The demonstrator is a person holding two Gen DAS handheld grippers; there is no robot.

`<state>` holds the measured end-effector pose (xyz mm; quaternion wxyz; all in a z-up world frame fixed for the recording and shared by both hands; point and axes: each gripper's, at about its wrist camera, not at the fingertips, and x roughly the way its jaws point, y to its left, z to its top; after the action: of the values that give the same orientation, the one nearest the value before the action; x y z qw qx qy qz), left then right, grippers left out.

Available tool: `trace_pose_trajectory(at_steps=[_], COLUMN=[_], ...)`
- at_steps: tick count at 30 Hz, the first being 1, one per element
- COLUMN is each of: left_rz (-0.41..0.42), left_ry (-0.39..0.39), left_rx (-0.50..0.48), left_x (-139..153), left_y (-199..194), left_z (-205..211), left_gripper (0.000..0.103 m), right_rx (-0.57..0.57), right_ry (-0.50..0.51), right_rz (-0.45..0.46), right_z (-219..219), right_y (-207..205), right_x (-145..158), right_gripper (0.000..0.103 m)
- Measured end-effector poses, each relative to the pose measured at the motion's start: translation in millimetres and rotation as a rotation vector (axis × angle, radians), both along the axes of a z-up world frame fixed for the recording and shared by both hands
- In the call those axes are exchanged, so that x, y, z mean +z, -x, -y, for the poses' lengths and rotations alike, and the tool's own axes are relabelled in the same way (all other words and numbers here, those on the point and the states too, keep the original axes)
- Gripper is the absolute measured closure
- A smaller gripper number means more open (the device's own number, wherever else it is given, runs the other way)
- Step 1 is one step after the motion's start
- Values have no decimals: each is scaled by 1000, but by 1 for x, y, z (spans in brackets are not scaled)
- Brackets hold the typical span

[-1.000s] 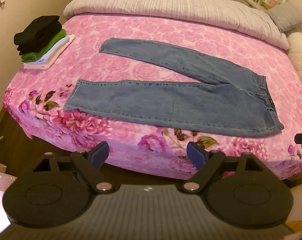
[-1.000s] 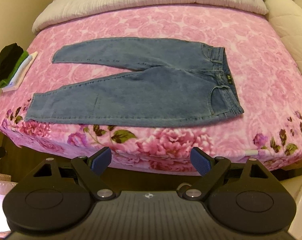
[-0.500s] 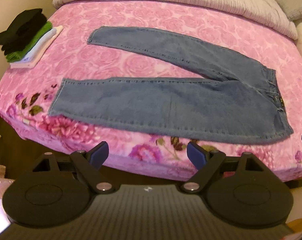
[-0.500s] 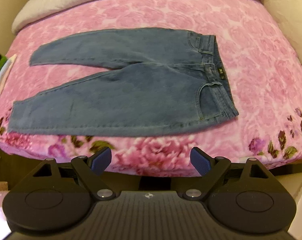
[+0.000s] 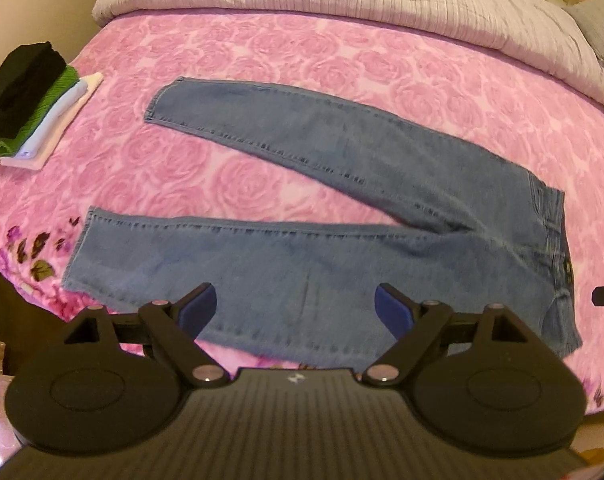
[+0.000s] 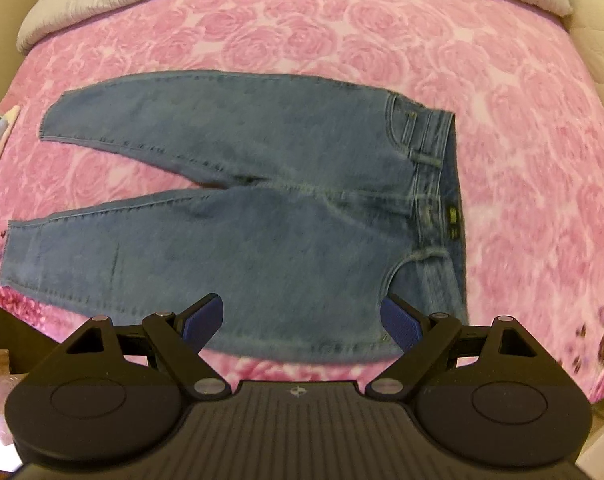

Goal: Fold clothes
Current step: 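Release the jeans and raise both grippers above the flat jeans, then grasp the jeans hem with the left gripper while the right gripper grasps the waistband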

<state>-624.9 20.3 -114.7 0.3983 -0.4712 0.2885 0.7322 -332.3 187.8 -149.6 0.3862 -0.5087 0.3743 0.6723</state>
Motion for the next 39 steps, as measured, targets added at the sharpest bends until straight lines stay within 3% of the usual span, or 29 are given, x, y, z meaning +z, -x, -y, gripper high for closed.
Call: trace_pose_trajectory(at_steps=[6,12,24,32,37,39], left_rz=[34,96,199,182,124,111], left_ry=[37,47,-73,-73,-37,-25], left_rx=[-48,-187,-657,-913,-1034,-1062], left_x=[-20,-59,-181,-236,-252,-255], left_y=[7,23,75,103,124,134], left_z=[-37,-84,-248,-334,-373,-384], left_gripper=[19,19,26,28,28,28], right_rx=[-27,-70,-93,132,276,299], right_ry=[17,46,21,-52,-113,-103], right_rz=[19,19,-171,-182,-135,-127], right_z=[-45,-85,-194,-270,-310,-324], right_y=[-4,-11,-27,-10,6,6], right_x=[-16,-50,-150,-187,-200,-207], right_gripper=[15,15,26,29,29,24])
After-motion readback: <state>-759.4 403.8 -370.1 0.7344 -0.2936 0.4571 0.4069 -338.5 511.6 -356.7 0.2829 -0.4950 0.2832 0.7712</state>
